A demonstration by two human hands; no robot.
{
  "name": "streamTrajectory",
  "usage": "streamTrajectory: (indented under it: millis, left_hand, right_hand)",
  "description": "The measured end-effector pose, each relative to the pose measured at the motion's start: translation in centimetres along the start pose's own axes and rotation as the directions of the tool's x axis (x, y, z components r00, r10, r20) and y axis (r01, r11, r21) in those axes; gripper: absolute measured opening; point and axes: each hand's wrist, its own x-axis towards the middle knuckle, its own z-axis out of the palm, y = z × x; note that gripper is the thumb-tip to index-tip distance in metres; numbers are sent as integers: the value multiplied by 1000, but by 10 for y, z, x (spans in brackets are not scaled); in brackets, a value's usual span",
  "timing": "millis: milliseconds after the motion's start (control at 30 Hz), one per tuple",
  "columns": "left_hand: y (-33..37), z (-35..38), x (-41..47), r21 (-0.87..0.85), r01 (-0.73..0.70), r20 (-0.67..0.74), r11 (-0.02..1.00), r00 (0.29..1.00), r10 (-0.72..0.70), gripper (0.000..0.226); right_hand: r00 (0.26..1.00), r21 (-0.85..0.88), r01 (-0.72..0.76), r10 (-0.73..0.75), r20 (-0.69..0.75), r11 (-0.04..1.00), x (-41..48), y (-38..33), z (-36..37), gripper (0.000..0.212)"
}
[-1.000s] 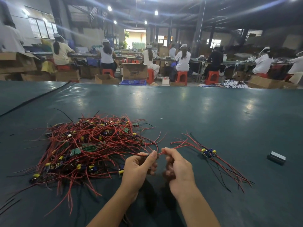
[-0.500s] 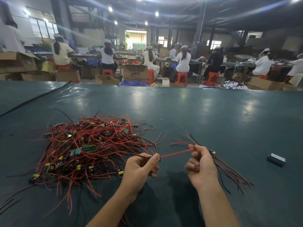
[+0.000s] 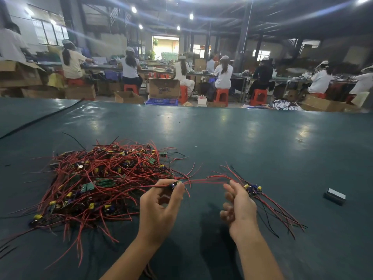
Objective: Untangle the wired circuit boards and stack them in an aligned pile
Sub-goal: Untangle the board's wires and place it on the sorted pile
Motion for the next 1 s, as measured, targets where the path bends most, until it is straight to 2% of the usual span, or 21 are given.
streamTrajectory:
  millis: [67,100,133,167,200,233,267,333,400,433,500,567,633,700,800,900,933,1000]
  left_hand:
    - [1,-3,3,-9,-2,-41,1000,999,2,31]
    - [1,-4,4,-9,1,-43,1000,999,-2,34]
    - [2,-4,6,-28,21,-34,999,999,-22,38]
    - [4,-5,8,-83,66,-20,994,998,-68,43]
    - [5,-5,12,-165,133,7,977,991,-134,44]
    - [6,-7,16,-251,221,63,942,975,-212,42]
    - [8,-9,20,-316,328,158,890,944,-291,40]
    - [10,-14,25,-351,544,396,762,824,-406,34]
    - [9,-17,26,-301,690,571,658,683,-456,25]
    - [8,-18,24,-260,722,625,641,632,-459,23]
    - [5,-19,20,-161,723,702,671,562,-437,24]
    - [4,-21,18,-72,692,752,718,511,-417,23]
    - [4,-22,18,-20,689,759,725,482,-437,28]
    - [3,-20,19,13,716,725,698,474,-499,44]
    - [-4,-14,17,-41,816,684,576,443,-579,69]
    - [-6,-5,10,-237,896,636,376,436,-637,54]
    - [-6,-2,8,-256,896,613,362,440,-656,44]
    - [-7,0,3,-209,866,608,455,480,-633,31]
  right_hand:
    - [976,-112,196,-204,-68,974,0,2,2,30]
    - [937,-166,324,-340,-78,931,-3,2,2,39]
    - [879,-211,455,-474,-47,865,-6,1,3,38]
    - [817,-233,564,-576,20,792,-8,0,4,27]
    - [786,-223,616,-608,113,755,-10,-2,4,12]
    - [785,-201,618,-580,219,760,-13,-5,5,7]
    - [803,-184,571,-497,330,800,-17,-7,6,14]
    - [830,-219,401,-252,497,889,-25,-8,10,36]
    - [829,-306,303,-91,552,903,-29,-2,15,50]
    - [825,-331,282,-52,562,901,-31,2,19,54]
    - [816,-361,246,8,578,900,-36,10,24,57]
    - [799,-382,226,54,599,896,-39,15,25,46]
    - [793,-377,209,69,605,903,-43,18,25,28]
    - [827,-353,183,50,559,917,-43,18,25,25]
    - [877,-150,45,33,479,988,-41,16,27,25]
    - [882,109,-99,36,471,989,-39,15,29,23]
    - [890,173,-120,29,455,978,-39,14,29,21]
    - [895,297,-154,6,445,942,-39,11,28,19]
